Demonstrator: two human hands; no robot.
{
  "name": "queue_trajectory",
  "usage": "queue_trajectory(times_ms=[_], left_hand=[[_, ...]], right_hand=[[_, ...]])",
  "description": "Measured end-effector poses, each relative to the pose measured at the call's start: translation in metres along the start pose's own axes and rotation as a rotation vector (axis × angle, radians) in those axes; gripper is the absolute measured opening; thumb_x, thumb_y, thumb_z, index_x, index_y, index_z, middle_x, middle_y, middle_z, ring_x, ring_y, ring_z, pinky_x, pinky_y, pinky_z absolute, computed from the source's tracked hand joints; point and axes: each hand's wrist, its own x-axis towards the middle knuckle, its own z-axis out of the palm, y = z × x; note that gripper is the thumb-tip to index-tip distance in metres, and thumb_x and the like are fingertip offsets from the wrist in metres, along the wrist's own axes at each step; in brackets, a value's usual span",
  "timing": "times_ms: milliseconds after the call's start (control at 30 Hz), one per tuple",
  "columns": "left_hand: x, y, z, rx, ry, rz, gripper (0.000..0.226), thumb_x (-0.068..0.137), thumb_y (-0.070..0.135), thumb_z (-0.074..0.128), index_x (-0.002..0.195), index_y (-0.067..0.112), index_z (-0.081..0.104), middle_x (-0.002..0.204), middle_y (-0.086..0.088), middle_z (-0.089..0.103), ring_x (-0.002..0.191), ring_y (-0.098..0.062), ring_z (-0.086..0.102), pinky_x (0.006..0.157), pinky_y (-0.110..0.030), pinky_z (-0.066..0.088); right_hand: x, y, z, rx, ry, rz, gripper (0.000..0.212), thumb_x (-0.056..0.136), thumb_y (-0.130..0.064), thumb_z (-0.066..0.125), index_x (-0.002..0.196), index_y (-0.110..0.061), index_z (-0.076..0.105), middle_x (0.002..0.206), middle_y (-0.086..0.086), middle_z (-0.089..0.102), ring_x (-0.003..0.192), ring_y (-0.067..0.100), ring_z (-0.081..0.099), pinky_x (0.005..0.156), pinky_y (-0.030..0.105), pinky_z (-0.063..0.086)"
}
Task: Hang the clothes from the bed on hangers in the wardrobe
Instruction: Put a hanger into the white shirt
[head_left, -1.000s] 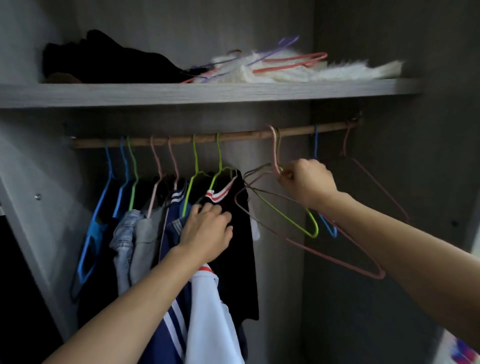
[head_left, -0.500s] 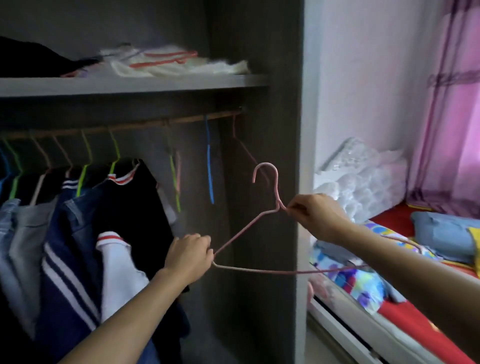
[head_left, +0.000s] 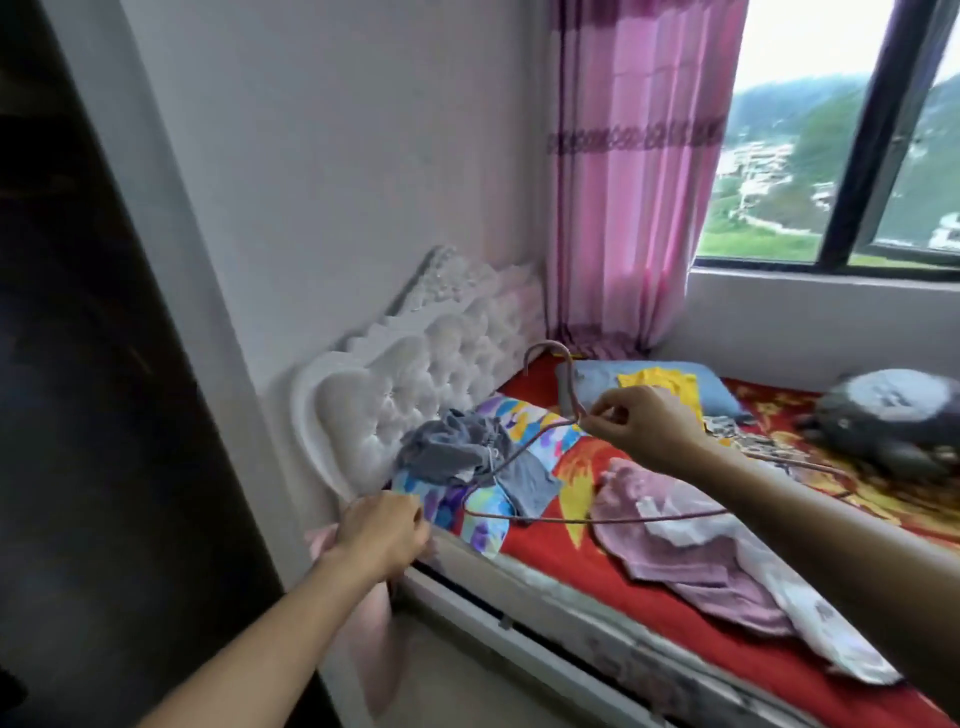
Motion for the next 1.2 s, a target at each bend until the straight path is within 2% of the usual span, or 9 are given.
queue_trajectory(times_ms=[133, 267, 433, 500, 633, 767, 900, 1033, 1200], left_hand=[[0.081, 0.060, 0.029, -0.015, -0.051, 0.112, 0.026, 0.089, 0.041, 0.046, 0.103, 0.025, 0.061, 0.113, -0.002, 0.065, 0.105, -0.025, 0.060, 0.083, -0.035, 0.047], [0.162, 0.124, 0.064, -0.028, -0.119, 0.256, 0.026, 0.091, 0.040, 0.046, 0.105, 0.024, 0.060, 0.114, -0.003, 0.064, 0.107, -0.024, 0.059, 0.082, -0.033, 0.045], [0.247, 0.200, 0.098, -0.004, -0.247, 0.452, 0.029, 0.092, 0.041, 0.046, 0.109, 0.022, 0.059, 0.114, -0.004, 0.064, 0.105, -0.027, 0.060, 0.081, -0.035, 0.046], [0.275, 0.228, 0.109, -0.013, -0.280, 0.516, 0.026, 0.092, 0.039, 0.046, 0.105, 0.021, 0.059, 0.111, -0.007, 0.064, 0.103, -0.029, 0.060, 0.078, -0.035, 0.045], [0.312, 0.280, 0.134, -0.072, -0.374, 0.597, 0.018, 0.088, 0.038, 0.047, 0.088, 0.021, 0.055, 0.099, -0.005, 0.065, 0.095, -0.027, 0.061, 0.072, -0.034, 0.046], [0.342, 0.334, 0.166, -0.075, -0.453, 0.650, 0.014, 0.084, 0.038, 0.048, 0.080, 0.024, 0.049, 0.099, -0.007, 0.067, 0.093, -0.028, 0.062, 0.069, -0.035, 0.045], [0.361, 0.386, 0.204, -0.020, -0.539, 0.680, 0.024, 0.086, 0.040, 0.048, 0.098, 0.023, 0.059, 0.107, -0.003, 0.066, 0.100, -0.026, 0.062, 0.072, -0.034, 0.043], [0.388, 0.435, 0.243, 0.014, -0.623, 0.677, 0.017, 0.085, 0.041, 0.047, 0.090, 0.028, 0.056, 0.109, -0.001, 0.066, 0.102, -0.025, 0.061, 0.071, -0.033, 0.040], [0.425, 0.494, 0.292, 0.064, -0.701, 0.660, 0.023, 0.086, 0.040, 0.046, 0.070, 0.024, 0.041, 0.094, -0.002, 0.062, 0.099, -0.026, 0.061, 0.067, -0.032, 0.038]], right_hand=[[0.011, 0.088, -0.006, -0.033, 0.008, 0.144, 0.015, 0.084, -0.045, 0.068, 0.085, -0.031, 0.074, 0.055, -0.012, 0.050, 0.059, 0.010, 0.049, 0.050, 0.027, 0.031], [0.026, 0.170, -0.012, -0.055, 0.026, 0.300, 0.014, 0.086, -0.036, 0.067, 0.084, -0.024, 0.075, 0.057, -0.010, 0.052, 0.057, 0.008, 0.049, 0.054, 0.030, 0.035], [0.032, 0.263, -0.012, -0.055, 0.053, 0.520, 0.012, 0.084, -0.024, 0.068, 0.075, -0.018, 0.072, 0.087, 0.009, 0.072, 0.077, 0.017, 0.065, 0.058, 0.027, 0.038], [0.027, 0.291, -0.016, -0.034, 0.061, 0.606, 0.010, 0.084, -0.024, 0.068, 0.075, -0.023, 0.070, 0.078, 0.002, 0.068, 0.070, 0.014, 0.060, 0.055, 0.021, 0.037], [0.006, 0.340, -0.023, -0.038, 0.129, 0.767, 0.013, 0.086, -0.042, 0.066, 0.081, -0.031, 0.072, 0.074, -0.011, 0.067, 0.070, 0.014, 0.060, 0.061, 0.033, 0.045], [-0.017, 0.398, -0.025, -0.085, 0.149, 0.927, 0.027, 0.091, -0.039, 0.061, 0.063, -0.036, 0.060, 0.061, -0.015, 0.058, 0.065, 0.014, 0.056, 0.057, 0.030, 0.041], [-0.038, 0.474, -0.010, -0.093, 0.174, 1.109, 0.027, 0.091, -0.038, 0.059, 0.080, -0.018, 0.073, 0.072, -0.002, 0.069, 0.069, 0.018, 0.063, 0.066, 0.038, 0.051], [-0.049, 0.559, 0.015, -0.163, 0.139, 1.321, 0.028, 0.090, -0.046, 0.056, 0.098, -0.025, 0.073, 0.097, 0.005, 0.072, 0.094, 0.031, 0.065, 0.070, 0.032, 0.045], [-0.063, 0.658, 0.062, -0.154, -0.006, 1.553, 0.025, 0.089, -0.039, 0.056, 0.104, -0.027, 0.072, 0.109, 0.013, 0.069, 0.103, 0.034, 0.064, 0.078, 0.034, 0.045]])
